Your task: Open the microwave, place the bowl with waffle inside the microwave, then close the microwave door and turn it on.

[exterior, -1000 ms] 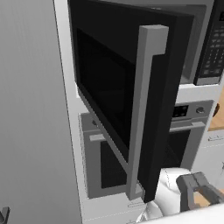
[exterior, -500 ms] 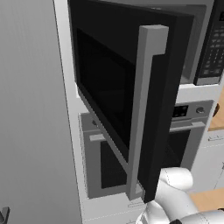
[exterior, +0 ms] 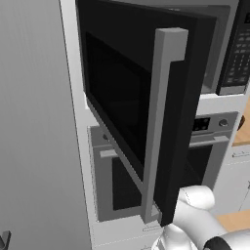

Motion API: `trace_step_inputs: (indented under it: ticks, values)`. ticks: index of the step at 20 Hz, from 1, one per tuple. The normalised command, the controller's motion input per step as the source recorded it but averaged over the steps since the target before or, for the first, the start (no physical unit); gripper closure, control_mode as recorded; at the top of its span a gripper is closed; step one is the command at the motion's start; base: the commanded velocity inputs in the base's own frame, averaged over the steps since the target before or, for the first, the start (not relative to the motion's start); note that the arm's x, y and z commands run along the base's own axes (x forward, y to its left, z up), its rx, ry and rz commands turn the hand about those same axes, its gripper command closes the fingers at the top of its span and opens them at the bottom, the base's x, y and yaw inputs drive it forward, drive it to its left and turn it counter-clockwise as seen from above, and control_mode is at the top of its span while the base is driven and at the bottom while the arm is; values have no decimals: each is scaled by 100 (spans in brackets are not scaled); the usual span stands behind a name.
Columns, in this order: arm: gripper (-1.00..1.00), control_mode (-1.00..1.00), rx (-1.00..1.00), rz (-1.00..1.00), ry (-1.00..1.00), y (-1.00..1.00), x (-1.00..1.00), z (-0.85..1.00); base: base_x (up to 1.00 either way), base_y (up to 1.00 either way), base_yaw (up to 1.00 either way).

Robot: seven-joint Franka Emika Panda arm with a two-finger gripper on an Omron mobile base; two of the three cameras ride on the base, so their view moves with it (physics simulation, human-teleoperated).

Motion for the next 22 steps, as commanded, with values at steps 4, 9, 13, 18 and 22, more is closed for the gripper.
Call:
trace_step_inputs:
  ticks: [4,9,13,18,22]
  values:
    - [100,-100,0,14,48,-17,85,-26,0,0,0]
    - [100,-100,0,8,14,-36,25,-41,0,0,0]
    - [100,-100,-6,0,13,2,0,-39,0,0,0]
    - [100,-100,-9,-3,15,-5,24,-50,0,0,0]
    - [100,-100,0,0,18,-32,2,-6,0,0,0]
